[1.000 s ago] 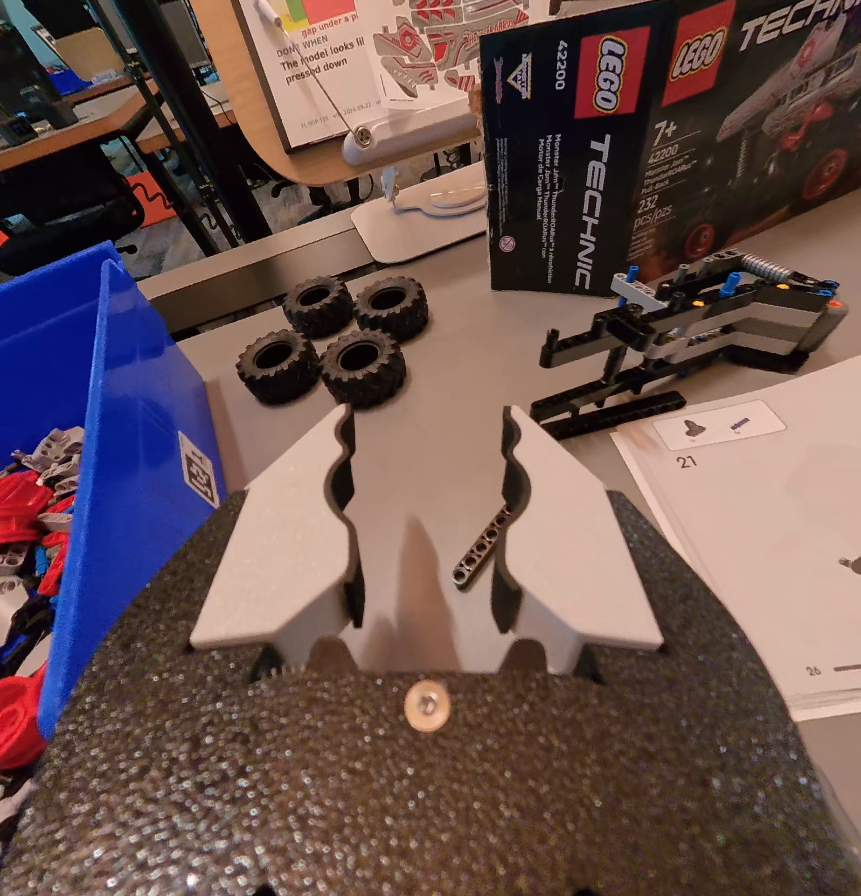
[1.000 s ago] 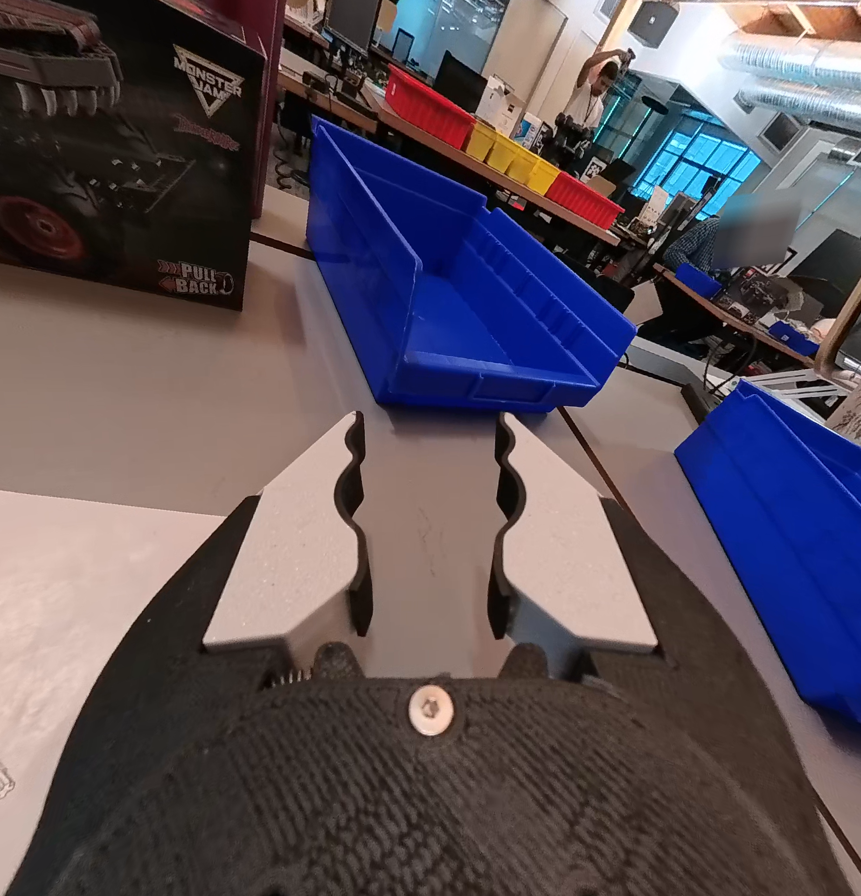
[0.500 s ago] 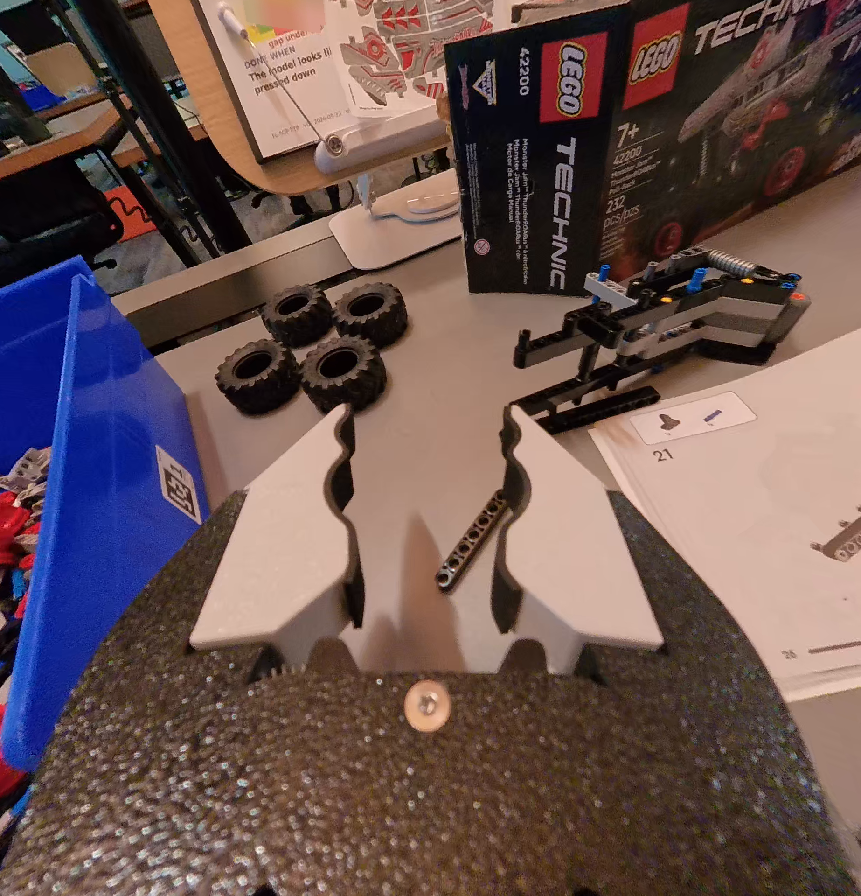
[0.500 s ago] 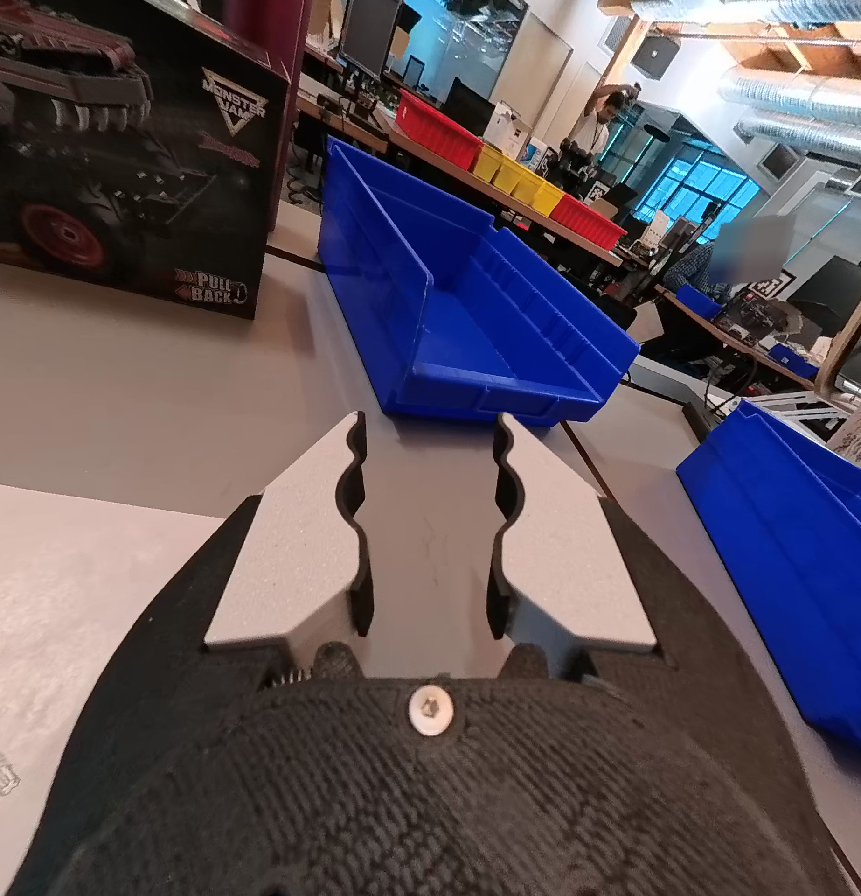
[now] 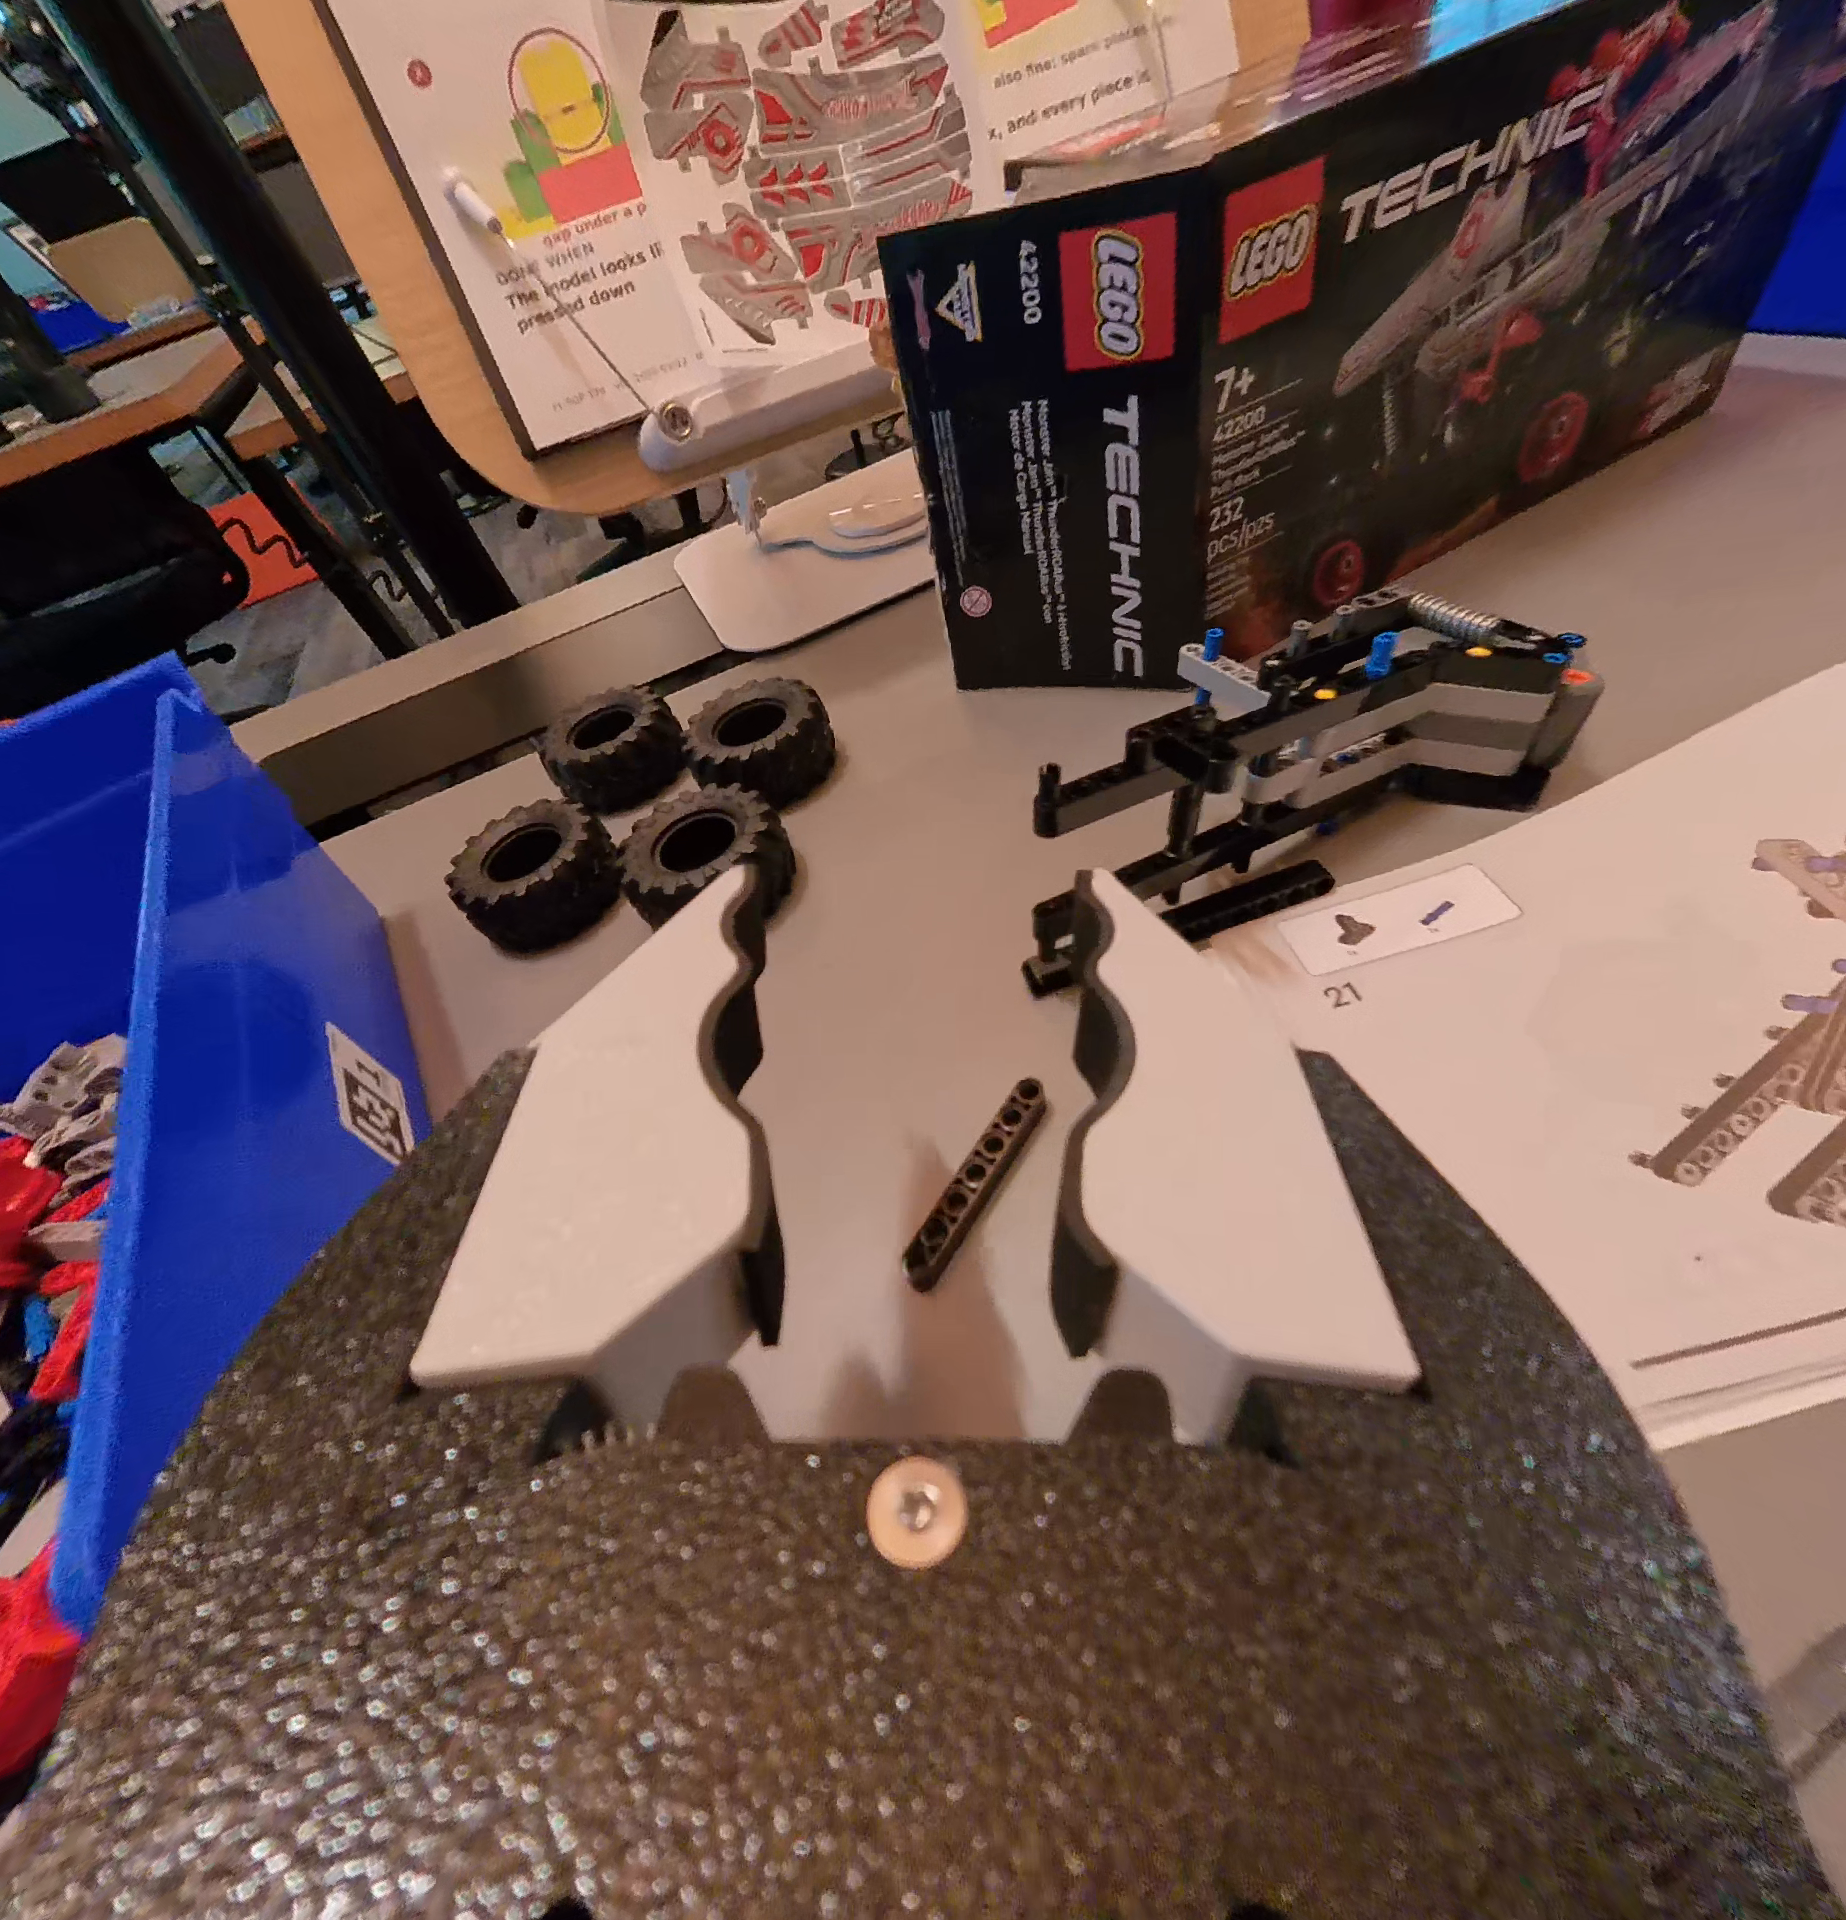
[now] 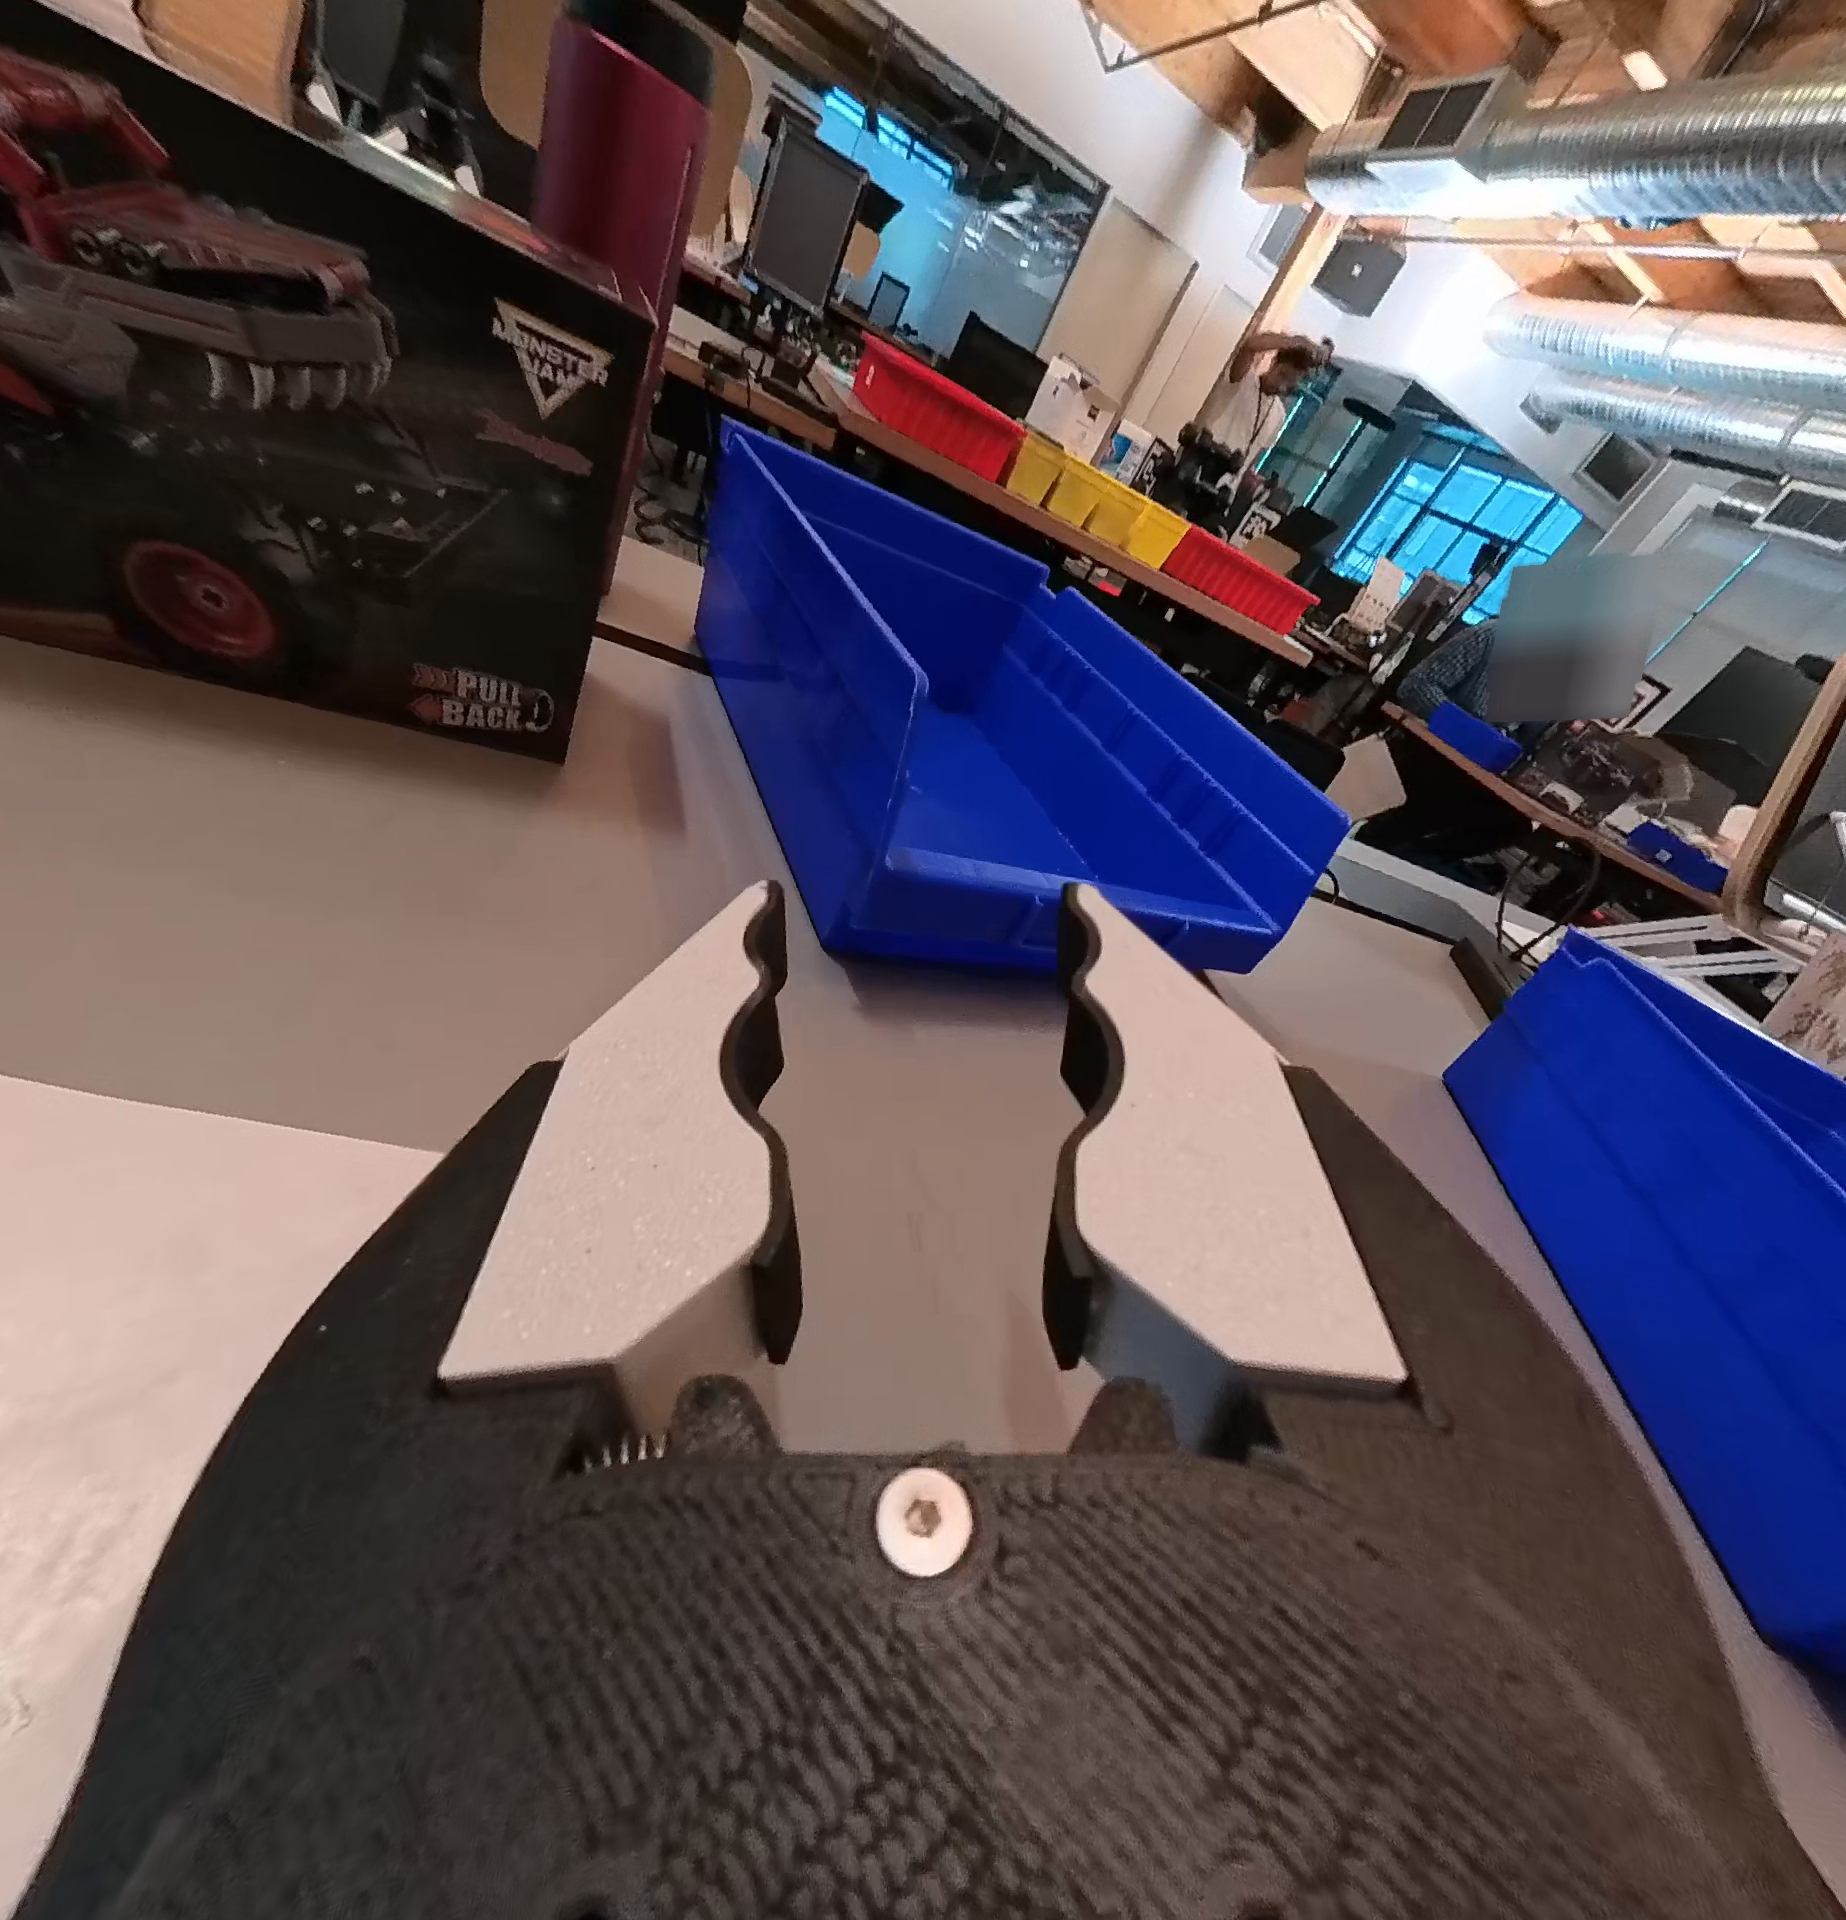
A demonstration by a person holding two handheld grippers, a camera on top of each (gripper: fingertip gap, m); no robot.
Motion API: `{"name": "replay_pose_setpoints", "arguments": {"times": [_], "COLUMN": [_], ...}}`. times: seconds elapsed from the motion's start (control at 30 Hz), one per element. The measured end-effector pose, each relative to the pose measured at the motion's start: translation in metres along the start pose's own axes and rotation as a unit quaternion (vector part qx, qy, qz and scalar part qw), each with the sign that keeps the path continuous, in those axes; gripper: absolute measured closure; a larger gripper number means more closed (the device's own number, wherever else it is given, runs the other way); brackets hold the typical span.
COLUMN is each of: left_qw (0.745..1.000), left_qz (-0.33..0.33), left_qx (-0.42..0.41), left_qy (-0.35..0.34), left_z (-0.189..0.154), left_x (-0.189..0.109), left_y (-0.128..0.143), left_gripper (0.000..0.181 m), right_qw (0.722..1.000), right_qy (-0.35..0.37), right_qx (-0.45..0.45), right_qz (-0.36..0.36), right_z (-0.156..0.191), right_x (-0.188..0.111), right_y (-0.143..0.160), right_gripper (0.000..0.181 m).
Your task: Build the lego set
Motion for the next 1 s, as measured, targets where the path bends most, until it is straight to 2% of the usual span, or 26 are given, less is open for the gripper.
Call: {"name": "replay_pose_setpoints", "arguments": {"times": [0.17, 0.3, 0.37, 0.43, 0.5, 0.6, 0.67, 0.83, 0.9, 1.0], "left_qw": [0.999, 0.999, 0.999, 0.994, 0.979, 0.924, 0.891, 0.853, 0.851, 0.857], "left_qz": [-0.011, 0.009, 0.040, 0.069, 0.096, 0.141, 0.150, 0.170, 0.173, 0.170], "left_qx": [0.001, 0.002, 0.030, 0.071, 0.132, 0.249, 0.301, 0.377, 0.395, 0.391], "left_qy": [0.035, 0.038, 0.008, -0.052, -0.126, -0.256, -0.304, -0.318, -0.298, -0.289], "left_z": [-0.014, -0.027, -0.026, -0.022, -0.015, -0.001, 0.005, 0.001, -0.004, 0.000], "left_x": [-0.017, -0.053, -0.075, -0.100, -0.123, -0.150, -0.158, -0.150, -0.146, -0.142], "left_y": [-0.006, 0.006, 0.014, 0.024, 0.039, 0.059, 0.069, 0.083, 0.086, 0.087], "left_gripper": [0.124, 0.122, 0.123, 0.125, 0.125, 0.126, 0.128, 0.129, 0.137, 0.142], "right_qw": [0.999, 0.995, 0.992, 0.990, 0.988, 0.981, 0.978, 0.974, 0.972, 0.973], "right_qy": [-0.001, -0.019, -0.029, -0.039, -0.044, -0.065, -0.078, -0.103, -0.128, -0.128], "right_qx": [0.008, 0.034, 0.061, 0.065, 0.061, 0.067, 0.072, 0.064, 0.044, -0.002], "right_qz": [-0.048, -0.087, -0.103, -0.122, -0.136, -0.169, -0.179, -0.189, -0.190, -0.190], "right_z": [0.000, 0.000, 0.002, 0.006, 0.009, 0.018, 0.022, 0.022, 0.019, 0.007], "right_x": [-0.001, -0.003, -0.006, -0.007, -0.009, -0.014, -0.016, -0.015, -0.015, -0.013], "right_y": [-0.004, -0.008, -0.013, -0.019, -0.026, -0.038, -0.041, -0.040, -0.040, -0.034], "right_gripper": [0.131, 0.130, 0.129, 0.127, 0.125, 0.126, 0.127, 0.129, 0.128, 0.130]}}
Point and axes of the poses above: each gripper's, where its closed fingertips meet, x out along the fingers, y out of its underside, z = x × y across the jaws, the point moved 9 cm from there along -x, back along the fingers, and after that the axes turned 4 degrees about -z, right-handed, at the moved point
